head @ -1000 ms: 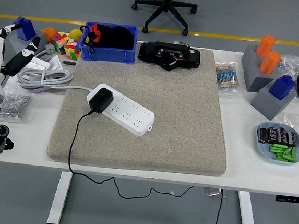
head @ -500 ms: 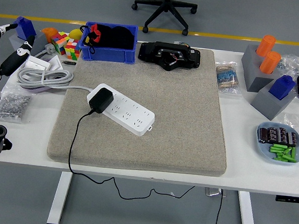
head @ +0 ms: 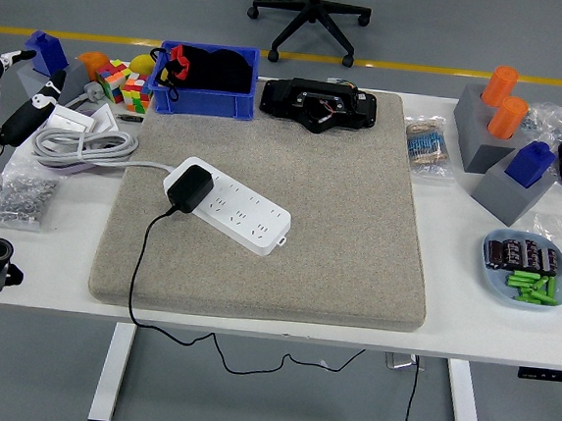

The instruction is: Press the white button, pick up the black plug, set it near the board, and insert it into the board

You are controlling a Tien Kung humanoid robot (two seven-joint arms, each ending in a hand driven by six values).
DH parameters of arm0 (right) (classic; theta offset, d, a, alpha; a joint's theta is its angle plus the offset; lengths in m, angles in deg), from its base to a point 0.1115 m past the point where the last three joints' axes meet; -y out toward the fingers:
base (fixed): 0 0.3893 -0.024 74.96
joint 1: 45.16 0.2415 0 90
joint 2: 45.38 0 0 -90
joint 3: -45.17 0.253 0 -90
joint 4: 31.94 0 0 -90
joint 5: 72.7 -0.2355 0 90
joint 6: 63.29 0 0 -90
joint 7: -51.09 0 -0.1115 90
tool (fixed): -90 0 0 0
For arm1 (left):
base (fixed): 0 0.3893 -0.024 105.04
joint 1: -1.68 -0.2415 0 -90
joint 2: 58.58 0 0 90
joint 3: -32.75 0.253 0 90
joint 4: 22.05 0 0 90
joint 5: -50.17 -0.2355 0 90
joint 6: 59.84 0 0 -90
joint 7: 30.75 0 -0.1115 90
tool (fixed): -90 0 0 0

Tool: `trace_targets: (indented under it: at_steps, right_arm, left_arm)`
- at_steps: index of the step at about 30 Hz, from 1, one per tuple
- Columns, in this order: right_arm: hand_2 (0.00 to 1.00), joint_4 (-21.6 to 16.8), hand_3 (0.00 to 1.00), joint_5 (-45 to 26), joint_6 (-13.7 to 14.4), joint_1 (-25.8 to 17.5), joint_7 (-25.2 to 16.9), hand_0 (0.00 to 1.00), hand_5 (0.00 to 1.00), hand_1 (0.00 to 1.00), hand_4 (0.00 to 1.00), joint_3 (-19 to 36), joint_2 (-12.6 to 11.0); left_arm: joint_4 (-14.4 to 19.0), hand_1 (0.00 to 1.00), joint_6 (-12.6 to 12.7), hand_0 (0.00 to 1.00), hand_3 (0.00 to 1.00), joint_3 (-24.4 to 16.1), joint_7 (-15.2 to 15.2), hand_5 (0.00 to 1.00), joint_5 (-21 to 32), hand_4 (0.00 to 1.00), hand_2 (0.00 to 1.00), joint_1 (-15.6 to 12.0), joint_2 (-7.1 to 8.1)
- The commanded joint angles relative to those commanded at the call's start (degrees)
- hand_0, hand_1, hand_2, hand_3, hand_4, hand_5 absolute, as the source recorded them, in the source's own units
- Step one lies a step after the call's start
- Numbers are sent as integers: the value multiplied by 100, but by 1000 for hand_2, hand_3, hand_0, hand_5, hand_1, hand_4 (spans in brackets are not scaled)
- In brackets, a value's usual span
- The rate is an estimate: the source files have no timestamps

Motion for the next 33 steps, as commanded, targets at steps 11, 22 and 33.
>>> trace_targets:
  at_steps: [11, 22, 33]
  right_arm:
    - [567, 3, 583, 21, -27, -10, 46, 615, 386, 571, 646, 14, 14]
    - [571, 6, 582, 34, -30, 32, 38, 615, 387, 573, 647, 51, 28]
    - [572, 7, 579, 48, -36, 47, 36, 613, 386, 574, 650, 66, 40]
  left_arm:
    - [25, 947, -34, 994, 774, 9, -35, 721, 4, 806, 879, -24, -6]
    - [38, 946, -84, 993, 766, 21, -67, 719, 28, 801, 875, -8, 2]
    - [66, 944, -99, 991, 764, 1, -93, 727, 37, 786, 873, 7, 7]
